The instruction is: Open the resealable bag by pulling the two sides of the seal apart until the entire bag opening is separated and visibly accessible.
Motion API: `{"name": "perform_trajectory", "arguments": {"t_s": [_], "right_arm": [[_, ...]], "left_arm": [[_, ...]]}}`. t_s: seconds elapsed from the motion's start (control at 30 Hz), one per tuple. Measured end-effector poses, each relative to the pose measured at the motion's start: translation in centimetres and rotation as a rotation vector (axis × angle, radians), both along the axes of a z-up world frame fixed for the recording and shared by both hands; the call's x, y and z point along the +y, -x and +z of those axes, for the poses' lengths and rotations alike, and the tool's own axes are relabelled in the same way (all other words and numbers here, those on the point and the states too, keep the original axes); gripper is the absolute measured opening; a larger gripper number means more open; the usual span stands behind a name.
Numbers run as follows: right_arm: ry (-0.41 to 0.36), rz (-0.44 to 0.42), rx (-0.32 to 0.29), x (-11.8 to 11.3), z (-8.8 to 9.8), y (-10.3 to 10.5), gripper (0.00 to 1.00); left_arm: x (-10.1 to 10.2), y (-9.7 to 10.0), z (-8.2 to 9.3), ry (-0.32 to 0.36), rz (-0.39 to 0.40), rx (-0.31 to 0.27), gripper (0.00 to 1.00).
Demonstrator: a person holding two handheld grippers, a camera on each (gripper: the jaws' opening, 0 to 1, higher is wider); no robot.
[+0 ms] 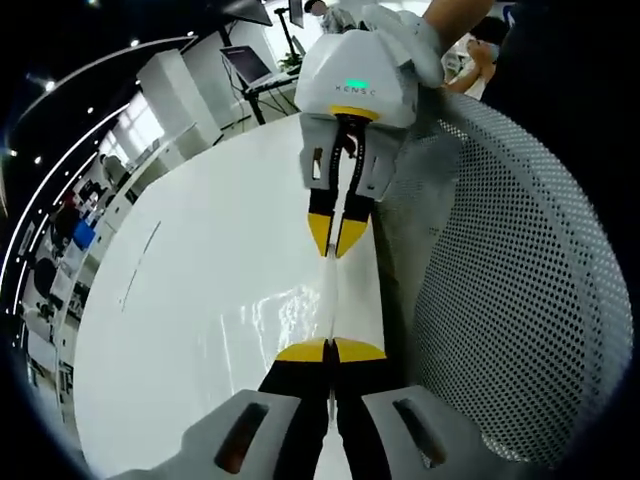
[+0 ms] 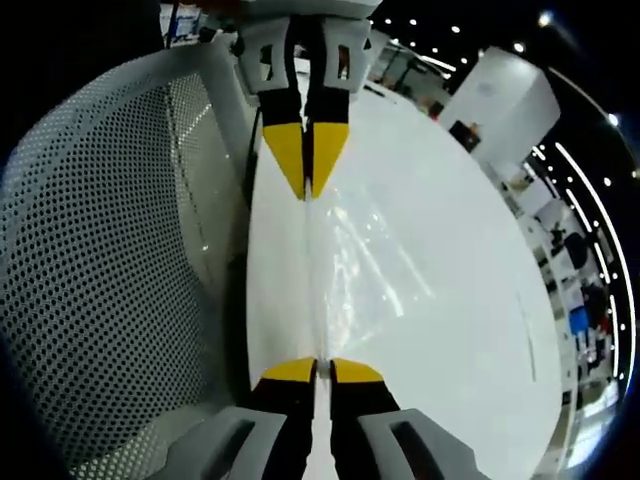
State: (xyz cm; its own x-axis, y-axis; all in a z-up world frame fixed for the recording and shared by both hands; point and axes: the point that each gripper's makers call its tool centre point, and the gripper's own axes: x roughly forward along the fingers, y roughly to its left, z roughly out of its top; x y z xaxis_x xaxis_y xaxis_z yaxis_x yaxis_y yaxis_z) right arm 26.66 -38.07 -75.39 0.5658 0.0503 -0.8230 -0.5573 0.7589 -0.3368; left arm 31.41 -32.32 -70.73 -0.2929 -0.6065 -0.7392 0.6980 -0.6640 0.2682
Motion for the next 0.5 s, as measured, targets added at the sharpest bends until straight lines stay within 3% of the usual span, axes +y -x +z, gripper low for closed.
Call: {"name": "perform_trajectory", "arguments": {"t_s": [0.17,0.5], "right_arm": [[-0.032,-0.016,-0.045,0.5,1.4,-0.5,0.04],[-0.06,0.003,-0.046,1.7,2.1,-1.3,0.02]], "left_arm": [[-0.3,-0.3,0.0,0.012,0.019,-0.007,0.0],[-0.6,-0.2,0.4,0.024,-0.001,-0.016,0.0]]}}
